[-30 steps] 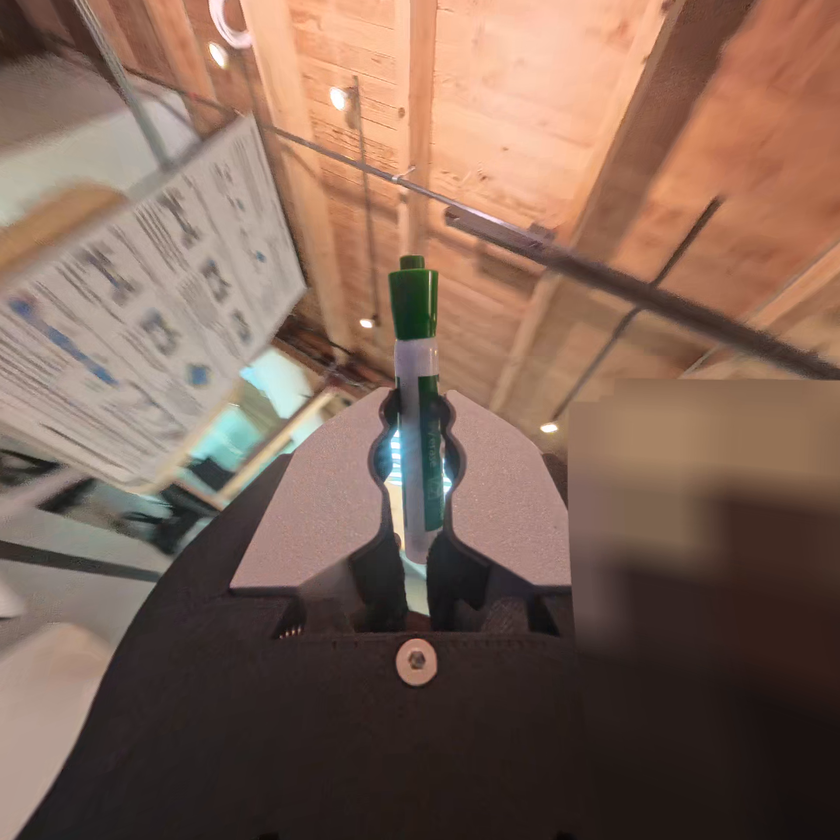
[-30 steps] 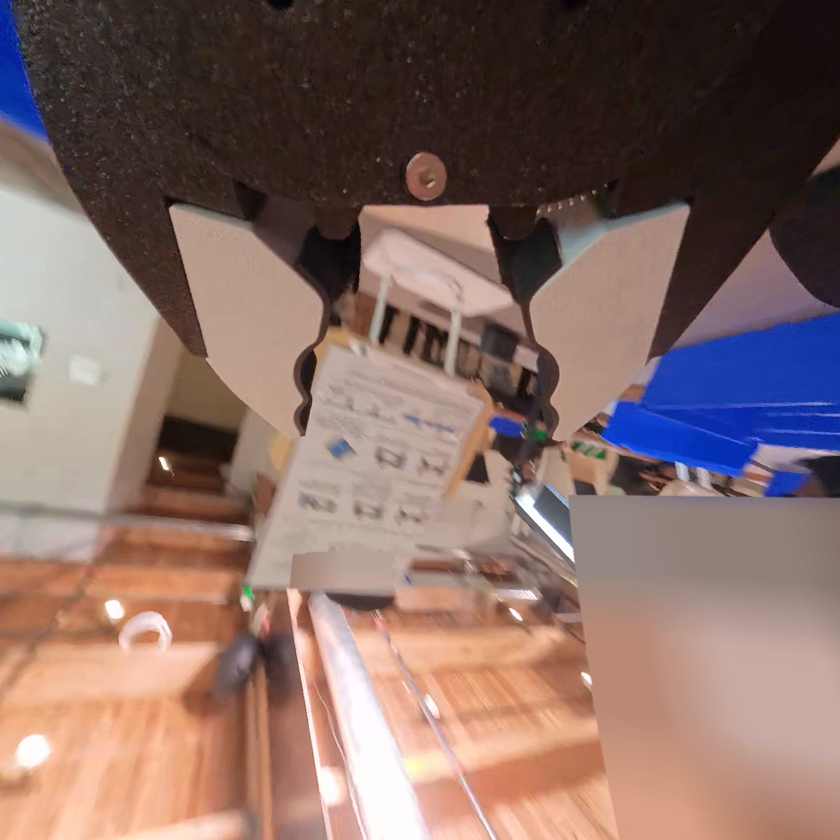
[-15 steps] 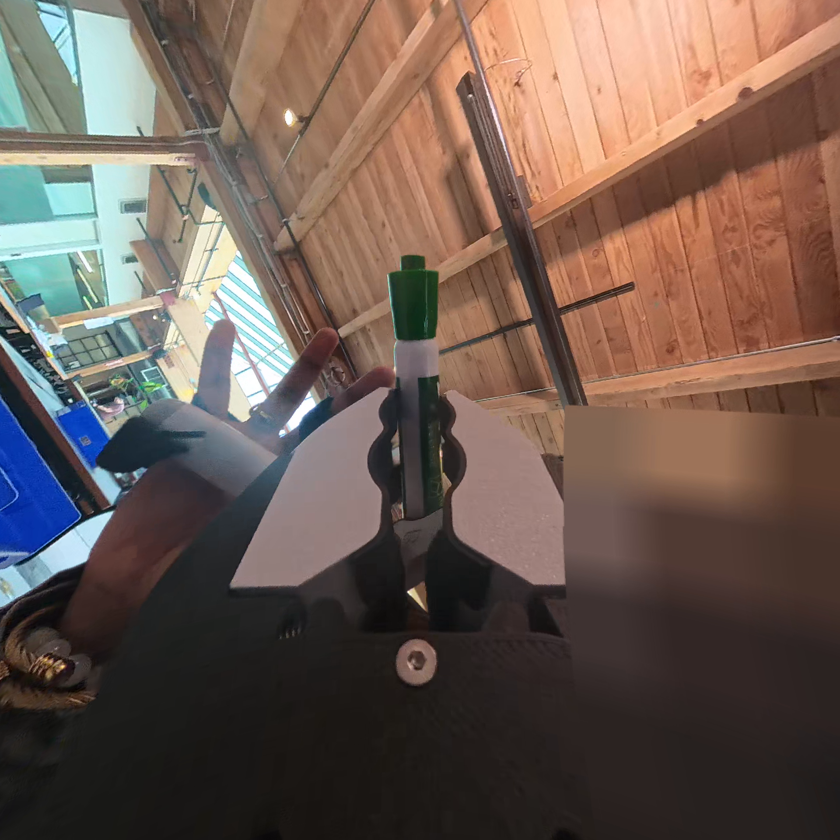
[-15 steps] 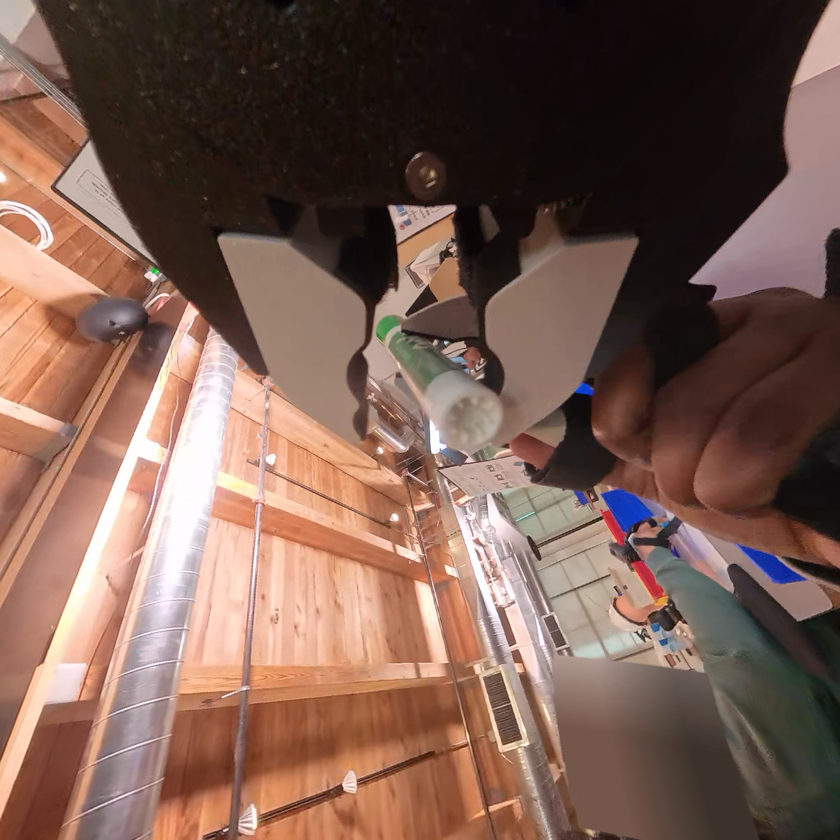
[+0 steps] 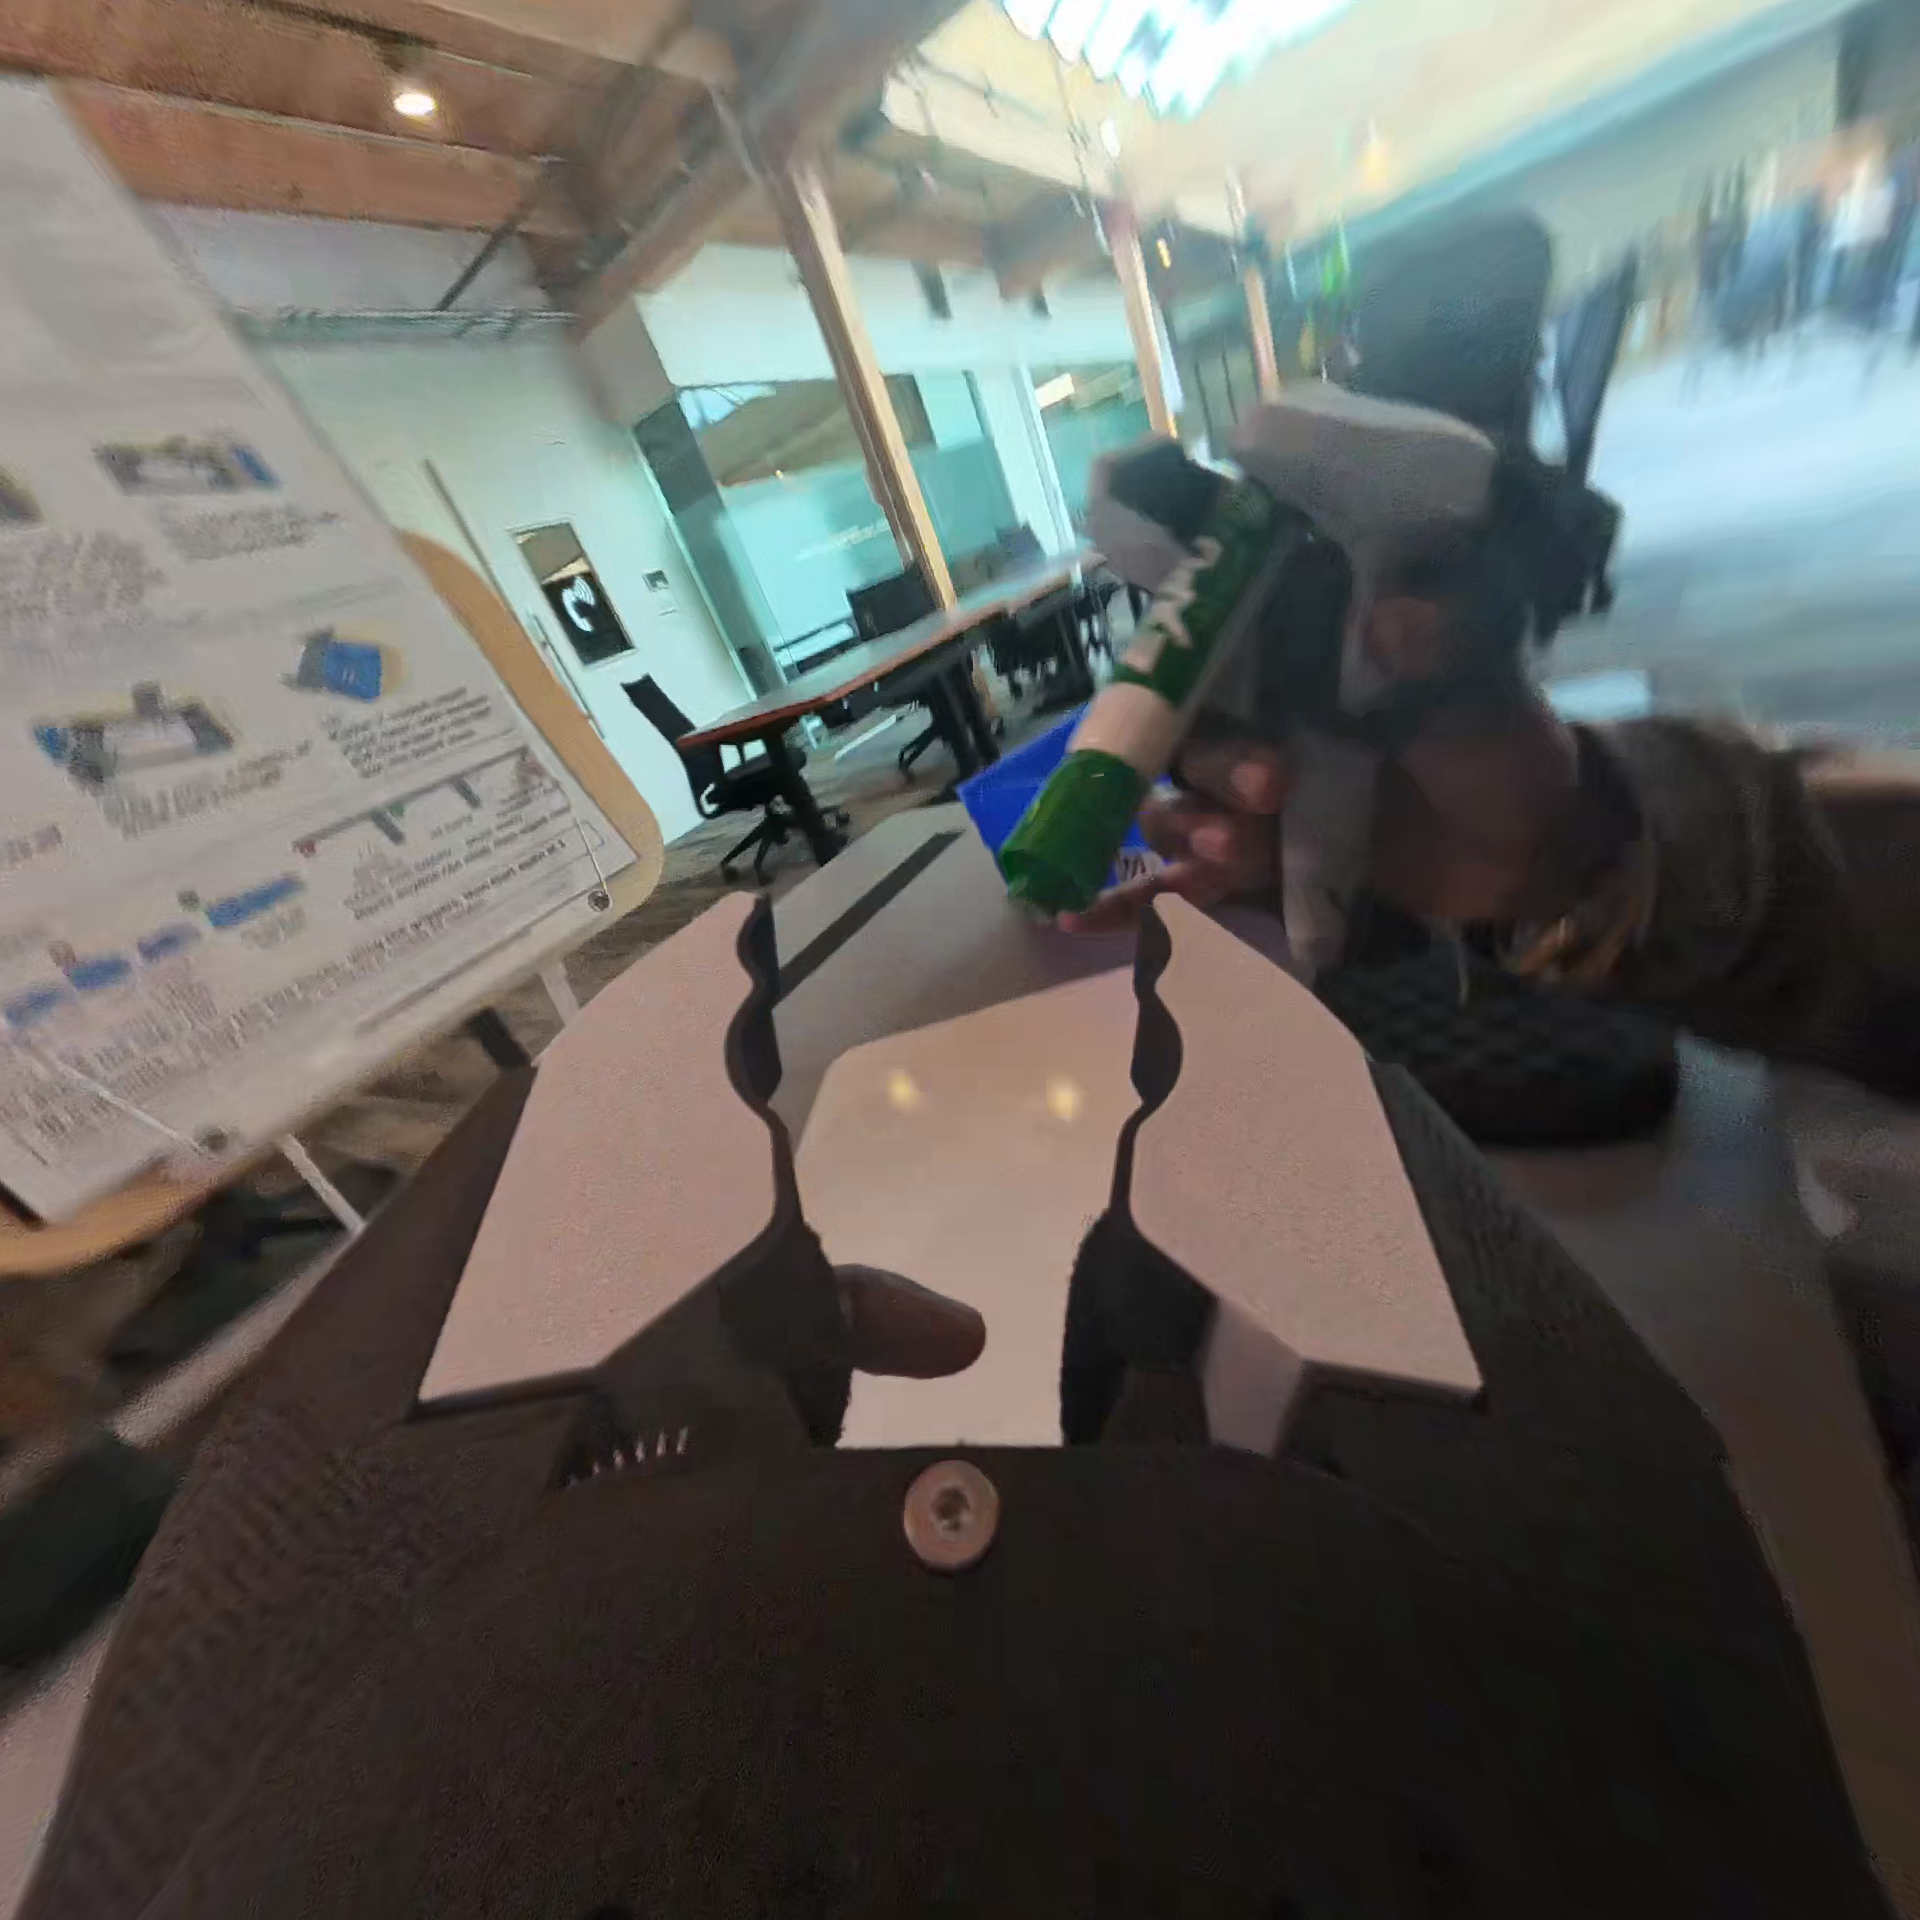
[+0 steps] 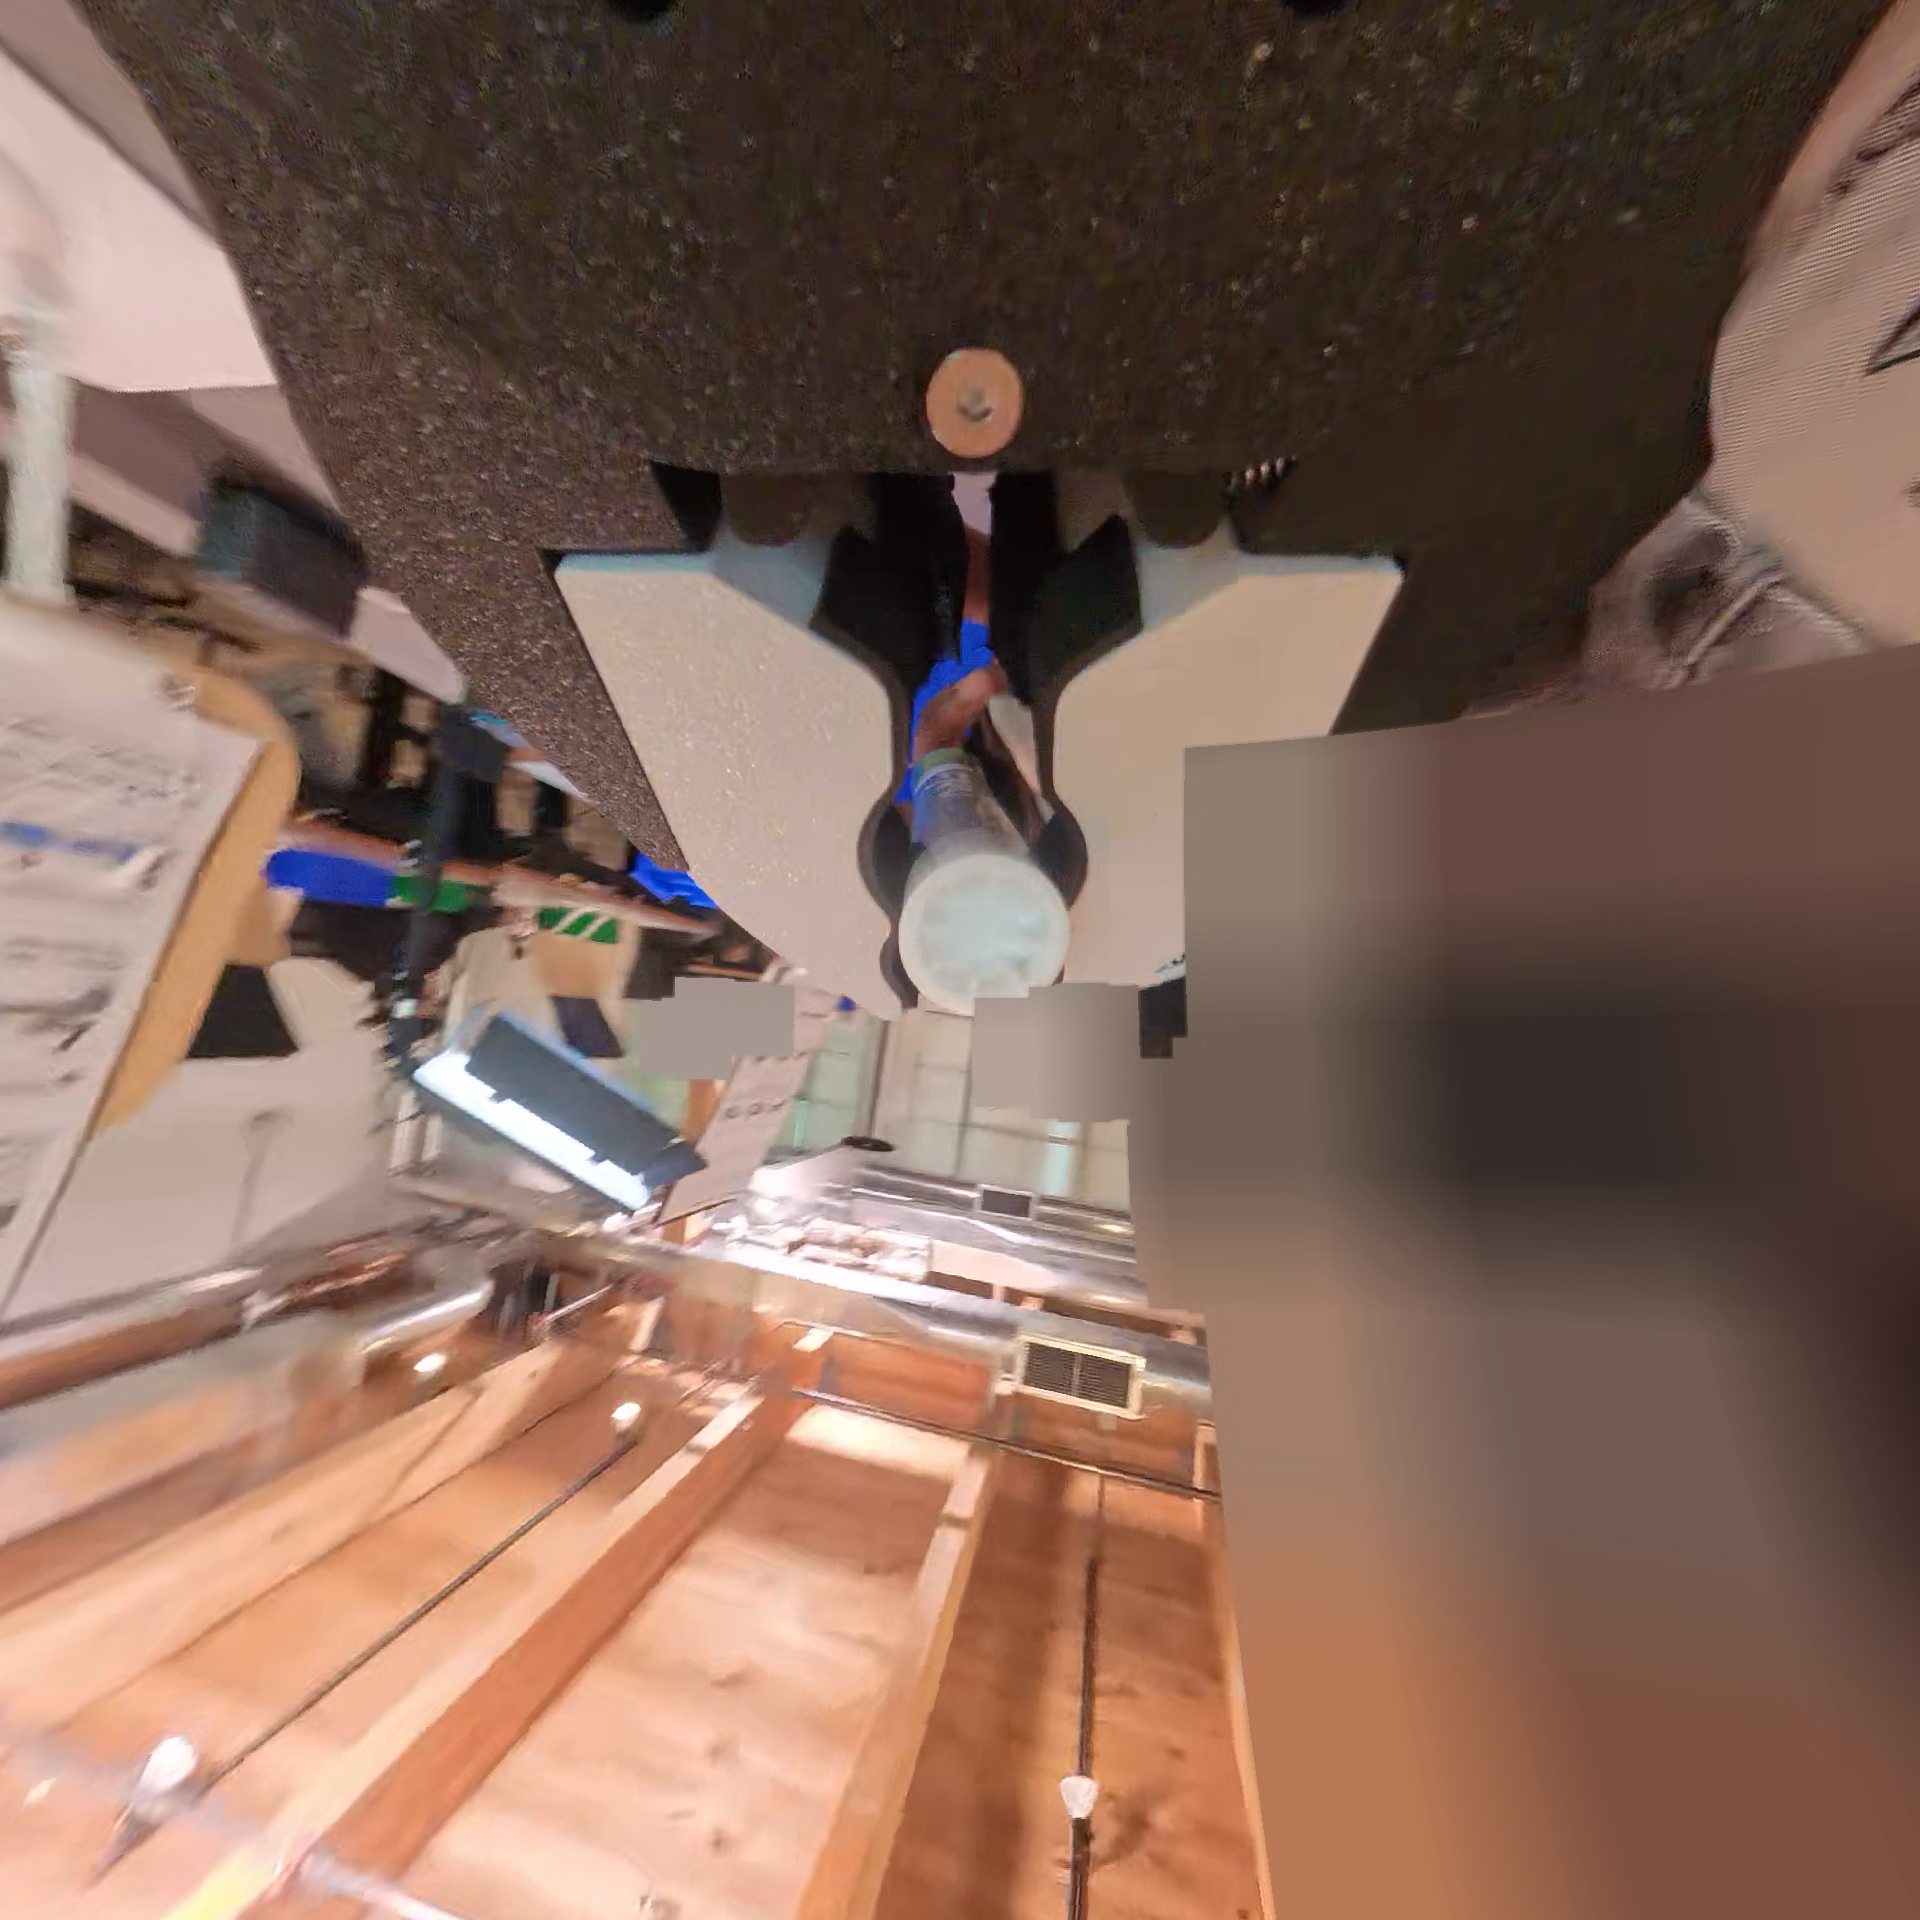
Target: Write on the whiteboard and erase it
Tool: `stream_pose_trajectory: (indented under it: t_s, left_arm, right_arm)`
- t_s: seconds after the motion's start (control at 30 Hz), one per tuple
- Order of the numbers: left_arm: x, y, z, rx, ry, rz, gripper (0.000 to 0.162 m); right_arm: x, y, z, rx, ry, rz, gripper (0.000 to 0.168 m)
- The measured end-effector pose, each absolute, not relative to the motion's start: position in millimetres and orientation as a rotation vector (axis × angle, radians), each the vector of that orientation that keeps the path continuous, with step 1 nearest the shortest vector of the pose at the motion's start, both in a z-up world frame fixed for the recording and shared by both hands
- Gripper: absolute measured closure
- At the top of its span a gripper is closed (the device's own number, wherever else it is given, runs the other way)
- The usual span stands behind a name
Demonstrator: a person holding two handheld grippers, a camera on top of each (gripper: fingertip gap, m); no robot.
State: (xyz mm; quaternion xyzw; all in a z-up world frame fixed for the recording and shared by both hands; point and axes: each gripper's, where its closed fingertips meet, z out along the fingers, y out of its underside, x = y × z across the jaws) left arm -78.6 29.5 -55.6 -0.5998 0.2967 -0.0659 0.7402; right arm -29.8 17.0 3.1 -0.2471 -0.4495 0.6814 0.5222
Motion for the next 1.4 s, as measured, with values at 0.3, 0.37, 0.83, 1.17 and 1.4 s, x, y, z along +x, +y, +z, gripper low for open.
stream_pose_trajectory:
  t_s: [0.3,0.37,0.83,1.17,1.4]
  left_arm:
    - [-45,32,-82,-1.39,1.027,0.082,0.145]
    - [-45,31,-87,-1.416,1.054,0.076,0.146]
    - [-47,37,-99,-1.448,1.14,0.21,0.141]
    - [-40,29,-130,-1.649,1.209,-0.084,0.148]
    - [-45,46,-57,-1.091,1.067,0.607,0.148]
  right_arm:
    - [-32,10,-15,-0.621,-1.138,1.716,0.148]
    - [-34,10,-22,-0.656,-1.201,1.654,0.148]
    - [-43,9,-47,-0.708,-1.343,1.452,0.149]
    - [-41,1,-63,-0.731,-1.406,1.258,0.15]
    - [-28,7,-16,-0.764,-1.239,1.247,0.149]
